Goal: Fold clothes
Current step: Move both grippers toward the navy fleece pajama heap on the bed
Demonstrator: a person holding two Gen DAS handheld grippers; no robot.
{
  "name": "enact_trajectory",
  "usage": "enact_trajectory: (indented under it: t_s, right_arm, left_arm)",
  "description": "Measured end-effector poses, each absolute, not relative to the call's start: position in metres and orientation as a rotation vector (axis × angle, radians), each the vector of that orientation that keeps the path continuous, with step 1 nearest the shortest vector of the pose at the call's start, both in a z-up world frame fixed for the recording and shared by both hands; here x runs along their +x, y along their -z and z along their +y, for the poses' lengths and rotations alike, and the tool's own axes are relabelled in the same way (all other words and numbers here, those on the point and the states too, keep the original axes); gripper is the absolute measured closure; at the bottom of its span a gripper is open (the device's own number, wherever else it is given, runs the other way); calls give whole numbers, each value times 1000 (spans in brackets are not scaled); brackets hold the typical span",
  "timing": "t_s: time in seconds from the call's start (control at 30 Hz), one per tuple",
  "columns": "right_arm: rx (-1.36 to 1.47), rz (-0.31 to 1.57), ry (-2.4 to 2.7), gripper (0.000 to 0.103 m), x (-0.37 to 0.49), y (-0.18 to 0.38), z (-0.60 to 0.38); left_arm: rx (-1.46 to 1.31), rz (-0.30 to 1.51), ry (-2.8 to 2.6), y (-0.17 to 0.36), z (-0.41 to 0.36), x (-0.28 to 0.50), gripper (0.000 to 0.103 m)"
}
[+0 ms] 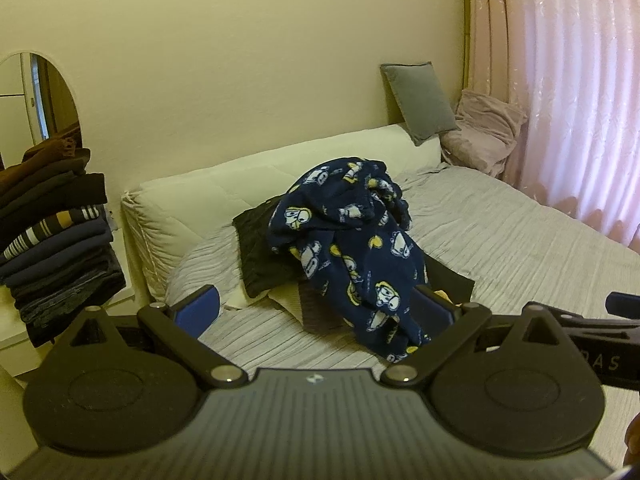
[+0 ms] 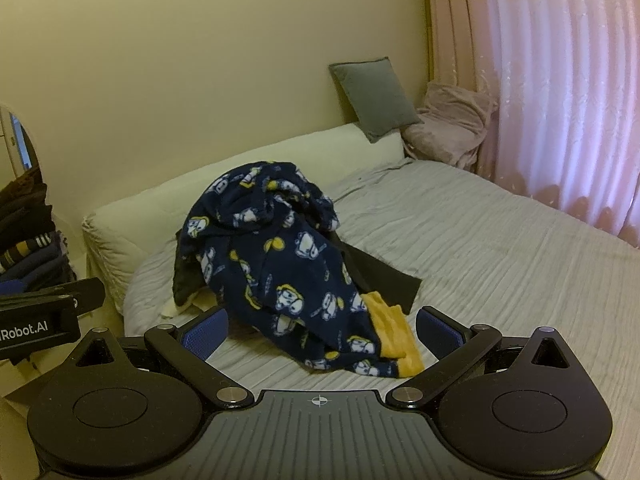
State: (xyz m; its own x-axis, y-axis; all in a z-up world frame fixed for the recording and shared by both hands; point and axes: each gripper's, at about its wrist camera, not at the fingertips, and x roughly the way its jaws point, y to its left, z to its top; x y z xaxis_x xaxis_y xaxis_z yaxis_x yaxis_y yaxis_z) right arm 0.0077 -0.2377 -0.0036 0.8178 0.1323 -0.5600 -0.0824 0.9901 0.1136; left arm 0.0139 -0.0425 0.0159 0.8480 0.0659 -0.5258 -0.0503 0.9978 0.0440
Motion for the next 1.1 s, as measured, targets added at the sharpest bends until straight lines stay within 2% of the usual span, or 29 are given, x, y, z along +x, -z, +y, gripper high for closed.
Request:
enact_trajectory:
  t_s: [0.57, 1.1]
  right_arm:
    - [93, 586, -131, 0, 28, 9, -230]
    - [168, 629, -78, 0, 92, 31, -224]
  left_arm:
    - [16, 592, -63, -5, -25, 41, 3]
    - [51, 647, -4, 12, -4, 123, 3]
